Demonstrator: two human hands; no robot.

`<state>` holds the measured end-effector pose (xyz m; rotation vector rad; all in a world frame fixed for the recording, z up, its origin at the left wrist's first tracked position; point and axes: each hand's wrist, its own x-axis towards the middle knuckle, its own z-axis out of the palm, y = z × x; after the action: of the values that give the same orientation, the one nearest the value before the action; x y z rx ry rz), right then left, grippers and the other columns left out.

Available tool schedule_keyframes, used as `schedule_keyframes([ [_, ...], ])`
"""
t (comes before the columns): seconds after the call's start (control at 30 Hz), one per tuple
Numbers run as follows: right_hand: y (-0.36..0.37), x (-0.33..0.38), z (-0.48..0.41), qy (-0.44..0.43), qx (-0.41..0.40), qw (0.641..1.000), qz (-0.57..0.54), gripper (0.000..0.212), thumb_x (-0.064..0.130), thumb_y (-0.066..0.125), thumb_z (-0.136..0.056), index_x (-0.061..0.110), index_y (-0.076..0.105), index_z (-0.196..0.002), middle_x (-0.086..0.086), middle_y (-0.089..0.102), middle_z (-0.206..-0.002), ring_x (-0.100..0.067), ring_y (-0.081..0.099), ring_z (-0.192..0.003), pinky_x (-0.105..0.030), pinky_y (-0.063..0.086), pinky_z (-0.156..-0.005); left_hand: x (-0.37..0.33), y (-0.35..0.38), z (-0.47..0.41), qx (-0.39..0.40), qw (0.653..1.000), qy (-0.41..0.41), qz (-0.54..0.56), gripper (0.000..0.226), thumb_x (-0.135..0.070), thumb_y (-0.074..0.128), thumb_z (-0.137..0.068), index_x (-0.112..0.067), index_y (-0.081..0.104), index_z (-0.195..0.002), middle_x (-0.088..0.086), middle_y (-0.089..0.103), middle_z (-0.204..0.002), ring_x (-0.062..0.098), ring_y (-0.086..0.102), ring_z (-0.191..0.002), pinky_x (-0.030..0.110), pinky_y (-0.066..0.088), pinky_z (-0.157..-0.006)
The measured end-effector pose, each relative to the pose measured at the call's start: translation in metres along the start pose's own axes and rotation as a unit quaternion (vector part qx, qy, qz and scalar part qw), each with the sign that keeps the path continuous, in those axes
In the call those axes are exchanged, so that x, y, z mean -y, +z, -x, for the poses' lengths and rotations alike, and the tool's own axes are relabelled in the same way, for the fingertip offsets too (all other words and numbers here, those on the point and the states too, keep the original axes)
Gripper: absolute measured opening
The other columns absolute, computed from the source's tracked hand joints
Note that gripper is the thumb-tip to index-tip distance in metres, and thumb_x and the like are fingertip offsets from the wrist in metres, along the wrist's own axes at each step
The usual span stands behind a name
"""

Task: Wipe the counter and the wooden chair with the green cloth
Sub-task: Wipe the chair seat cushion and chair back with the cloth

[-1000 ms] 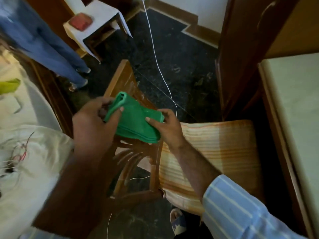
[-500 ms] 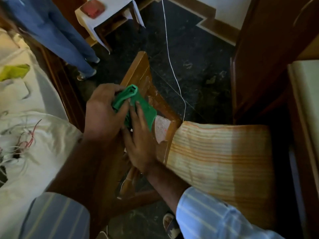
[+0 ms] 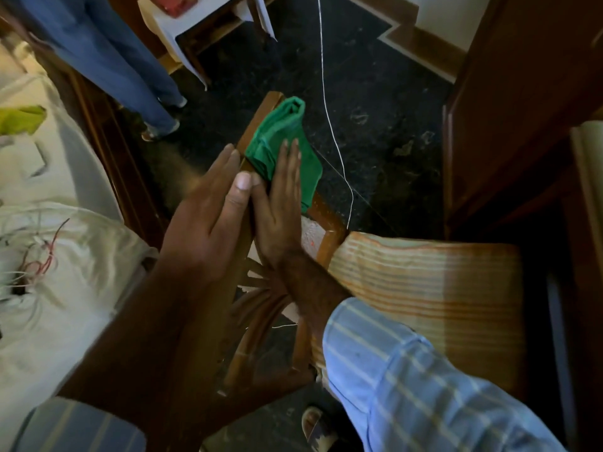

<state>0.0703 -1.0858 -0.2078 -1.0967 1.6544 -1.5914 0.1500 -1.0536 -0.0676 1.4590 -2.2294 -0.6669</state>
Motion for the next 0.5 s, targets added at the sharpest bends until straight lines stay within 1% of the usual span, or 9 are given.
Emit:
schedule_keyframes([
  [0.03,0.001,-0.008,0.001,0.019,-0.003,1.0,-0.003,0.073,0.073,0.024,-0.104,0.05,-0.01,-0.164,0.016,-0.011,-0.178,-0.004,-0.012,-0.165,-0.049,0.005,-0.135,0.0,-0.001,0.0,0.008,1.0,-0.004,-0.005,0.065,-0.064,0.024,-0.101,-0.031,0.028,-0.157,-0.018,0.025,-0.164,-0.01,0.02,-0.146,0.003,0.013,-0.109],
  [0.1,0.001,-0.027,0.004,0.079,-0.002,0.997,-0.013,0.08,0.079,0.026,-0.1,0.047,-0.008,-0.166,0.014,-0.007,-0.179,-0.003,-0.01,-0.165,-0.048,0.004,-0.136,-0.001,-0.001,0.0,0.025,0.999,-0.009,-0.019,0.066,-0.065,0.023,-0.1,-0.034,0.023,-0.158,-0.021,0.019,-0.165,-0.008,0.016,-0.147,0.011,0.012,-0.11],
  [0.2,-0.004,-0.053,0.008,0.132,0.005,0.991,0.002,0.093,0.086,0.022,-0.095,0.035,-0.002,-0.169,0.009,-0.004,-0.18,-0.007,-0.007,-0.166,-0.043,0.003,-0.136,-0.002,-0.001,-0.002,0.045,0.997,0.001,-0.06,0.07,-0.065,0.02,-0.098,-0.032,0.015,-0.16,-0.019,0.011,-0.167,-0.008,0.01,-0.147,0.011,0.008,-0.108],
  [0.27,-0.007,-0.07,0.009,0.173,0.01,0.985,0.008,0.094,0.082,0.026,-0.096,0.029,-0.001,-0.17,0.003,-0.003,-0.18,-0.013,-0.003,-0.167,-0.042,0.005,-0.135,-0.002,-0.001,-0.003,0.049,0.996,0.002,-0.07,0.073,-0.066,0.017,-0.097,-0.031,0.013,-0.16,-0.017,0.008,-0.168,-0.006,0.008,-0.148,0.015,0.008,-0.11],
  [0.37,-0.01,-0.09,0.004,0.245,0.004,0.969,0.009,0.084,0.063,0.034,-0.106,0.02,0.002,-0.171,-0.004,0.0,-0.18,-0.02,0.0,-0.167,-0.045,0.005,-0.136,-0.002,-0.001,-0.002,0.046,0.997,0.002,-0.064,0.073,-0.069,0.016,-0.096,-0.033,0.013,-0.16,-0.021,0.007,-0.167,-0.005,0.007,-0.15,0.021,0.01,-0.114],
  [0.43,-0.012,-0.093,-0.003,0.282,-0.008,0.959,0.001,0.08,0.058,0.034,-0.109,0.018,0.004,-0.171,-0.006,0.002,-0.18,-0.022,0.001,-0.167,-0.045,0.004,-0.136,-0.001,-0.001,-0.002,0.046,0.997,0.001,-0.062,0.074,-0.071,0.016,-0.096,-0.035,0.013,-0.16,-0.022,0.007,-0.167,-0.007,0.007,-0.15,0.019,0.009,-0.112],
  [0.5,-0.009,-0.088,-0.007,0.292,-0.031,0.956,-0.01,0.081,0.062,0.031,-0.108,0.018,0.006,-0.171,-0.006,0.004,-0.18,-0.022,0.001,-0.167,-0.044,0.003,-0.136,-0.001,0.0,-0.002,0.048,0.996,0.003,-0.07,0.076,-0.072,0.015,-0.095,-0.033,0.012,-0.16,-0.021,0.005,-0.167,-0.006,0.006,-0.15,0.015,0.007,-0.11],
])
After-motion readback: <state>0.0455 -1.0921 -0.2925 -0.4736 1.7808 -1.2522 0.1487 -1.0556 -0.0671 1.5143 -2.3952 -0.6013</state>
